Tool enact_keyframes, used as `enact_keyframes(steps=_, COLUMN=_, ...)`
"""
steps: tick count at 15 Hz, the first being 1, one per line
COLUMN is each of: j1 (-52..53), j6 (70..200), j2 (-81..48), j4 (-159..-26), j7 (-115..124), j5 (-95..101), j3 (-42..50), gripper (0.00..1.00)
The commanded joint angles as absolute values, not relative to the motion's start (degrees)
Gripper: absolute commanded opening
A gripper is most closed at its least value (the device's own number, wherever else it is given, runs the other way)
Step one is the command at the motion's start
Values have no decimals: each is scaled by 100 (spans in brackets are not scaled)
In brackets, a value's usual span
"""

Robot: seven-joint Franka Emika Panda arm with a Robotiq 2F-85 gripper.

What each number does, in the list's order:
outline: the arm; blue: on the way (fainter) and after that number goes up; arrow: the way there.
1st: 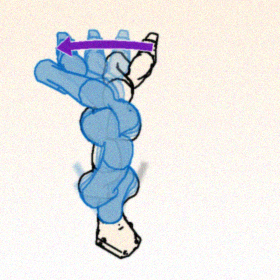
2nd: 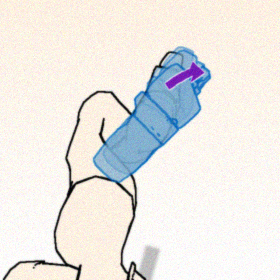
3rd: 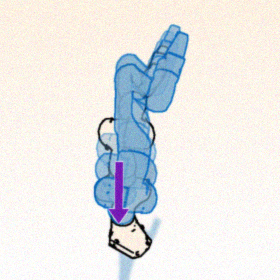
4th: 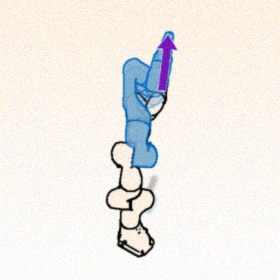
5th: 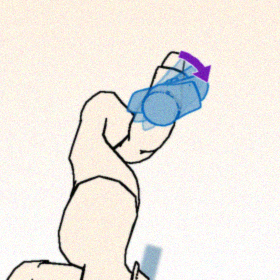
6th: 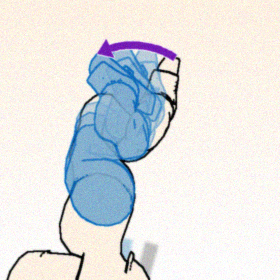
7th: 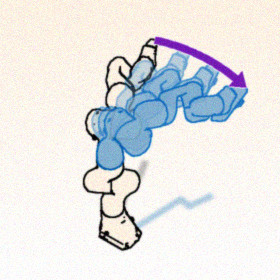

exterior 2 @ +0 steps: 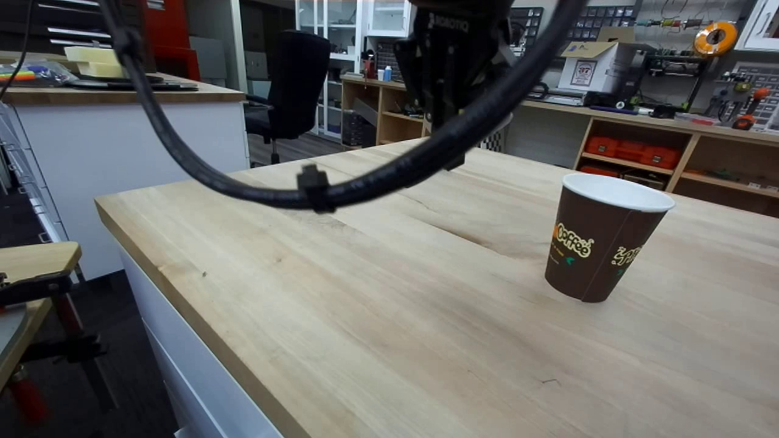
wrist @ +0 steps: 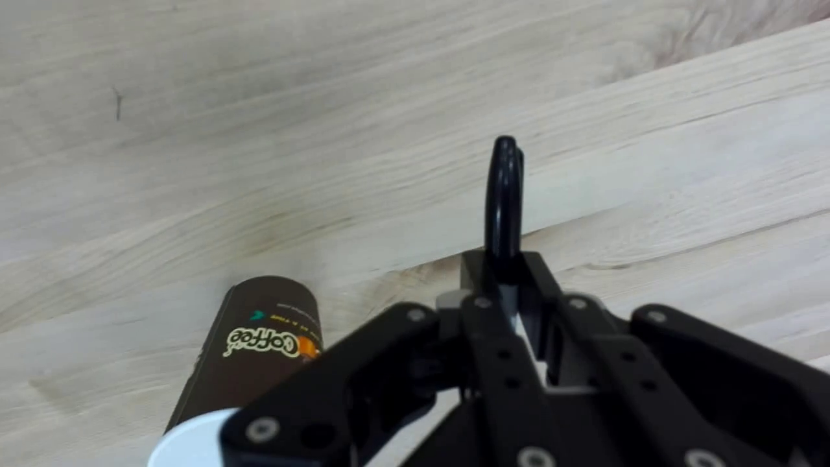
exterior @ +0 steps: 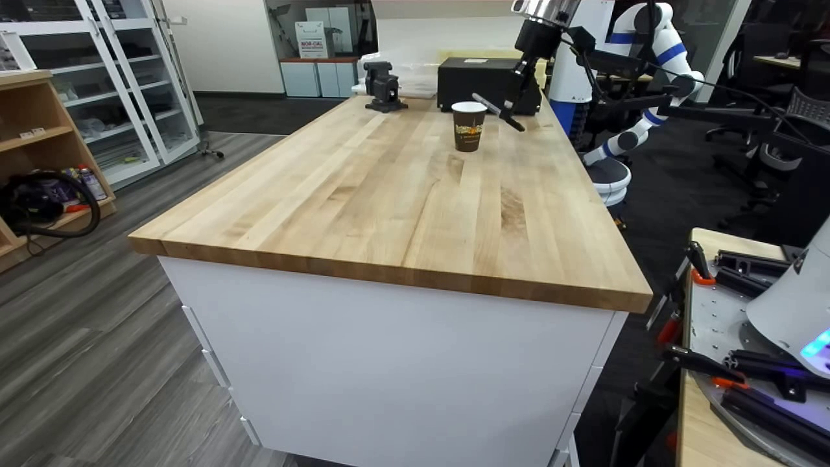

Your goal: Put the marker in the cup

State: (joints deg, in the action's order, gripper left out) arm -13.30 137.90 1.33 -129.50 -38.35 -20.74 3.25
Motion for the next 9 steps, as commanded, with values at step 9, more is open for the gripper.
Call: enact_keyframes(steps=9, j1=-1034, j6=13943, j2=403, j4=-12749, j7=-3123, j5=-715, j3=775, gripper=7)
